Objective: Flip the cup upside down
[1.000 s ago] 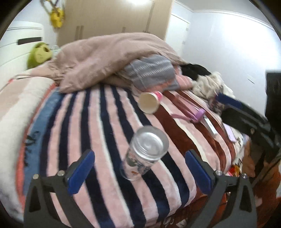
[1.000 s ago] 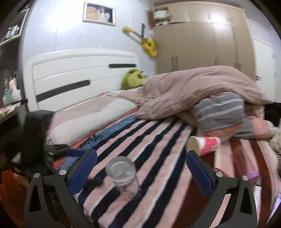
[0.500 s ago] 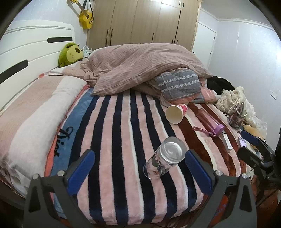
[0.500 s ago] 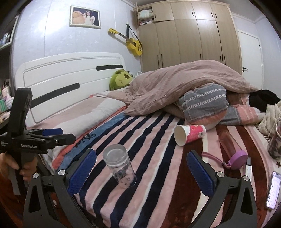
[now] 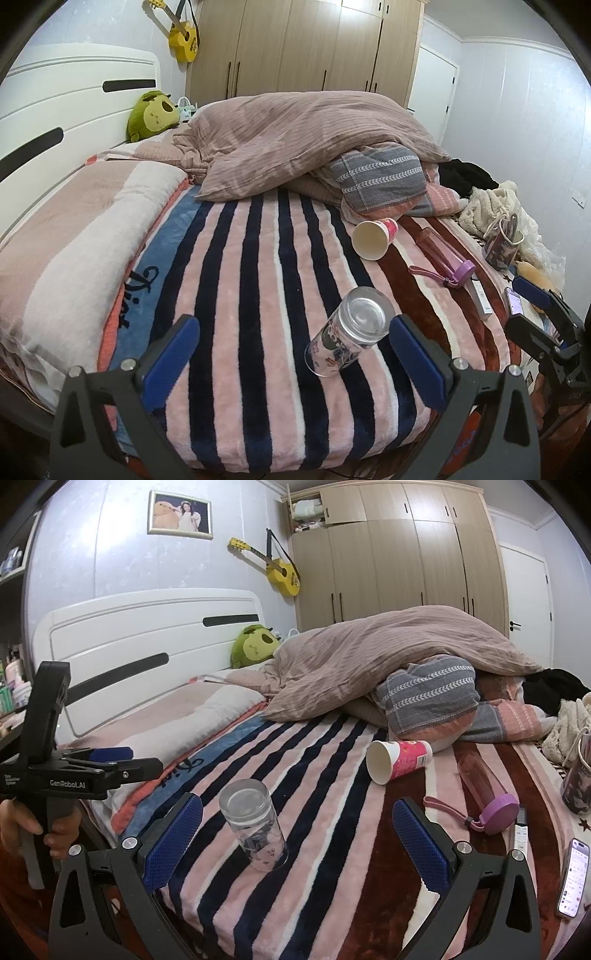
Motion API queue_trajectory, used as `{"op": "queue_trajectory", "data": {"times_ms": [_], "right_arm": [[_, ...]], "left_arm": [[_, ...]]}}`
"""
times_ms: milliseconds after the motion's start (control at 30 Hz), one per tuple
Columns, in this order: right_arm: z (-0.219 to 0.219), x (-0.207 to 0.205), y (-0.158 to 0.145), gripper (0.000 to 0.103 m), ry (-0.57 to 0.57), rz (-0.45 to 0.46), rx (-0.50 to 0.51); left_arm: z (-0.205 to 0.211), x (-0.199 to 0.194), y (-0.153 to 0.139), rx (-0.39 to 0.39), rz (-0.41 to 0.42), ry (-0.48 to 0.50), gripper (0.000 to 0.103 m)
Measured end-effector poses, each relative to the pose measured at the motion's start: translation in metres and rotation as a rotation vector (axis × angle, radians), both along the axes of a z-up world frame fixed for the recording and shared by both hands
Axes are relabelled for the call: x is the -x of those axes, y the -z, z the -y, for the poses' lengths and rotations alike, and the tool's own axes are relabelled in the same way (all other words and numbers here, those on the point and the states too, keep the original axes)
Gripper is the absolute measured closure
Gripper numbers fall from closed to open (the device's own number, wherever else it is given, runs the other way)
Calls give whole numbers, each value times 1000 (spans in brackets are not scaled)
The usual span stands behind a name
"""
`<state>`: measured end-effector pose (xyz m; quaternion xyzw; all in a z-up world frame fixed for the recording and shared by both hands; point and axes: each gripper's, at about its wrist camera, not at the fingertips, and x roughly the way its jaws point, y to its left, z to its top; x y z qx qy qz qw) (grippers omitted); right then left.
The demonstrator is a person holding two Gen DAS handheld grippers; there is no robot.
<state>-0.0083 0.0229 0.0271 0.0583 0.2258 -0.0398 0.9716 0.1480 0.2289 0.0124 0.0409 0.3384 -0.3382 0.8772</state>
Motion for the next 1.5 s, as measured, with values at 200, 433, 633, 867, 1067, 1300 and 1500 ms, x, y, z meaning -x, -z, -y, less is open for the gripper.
{"op": "queue_trajectory", "data": {"times_ms": [200,433,633,867,1067,1300,1500], "right_arm": [[-3,0,-1,0,-8,-3,6],[-5,0,0,0,-10,-7,3],[-5,0,0,0,-11,-9,1],[-5,-1,4,0,-14,-14,-3],[-4,-2,4,0,-15,-15,-5],[-6,-2,3,0,-18,-12,-7],[-6,-2,3,0,-19,-12,-9]], "left_arm": [[0,0,0,-2,0,1,1],[1,1,-1,-4,0,1,1],[1,2,-1,-4,0,-1,1],[1,2,-1,-5,0,1,1],[1,2,-1,-6,1,1,1],[-3,1,-1,-4,6,2,1],[-5,0,-2,-5,8,3,1]]}}
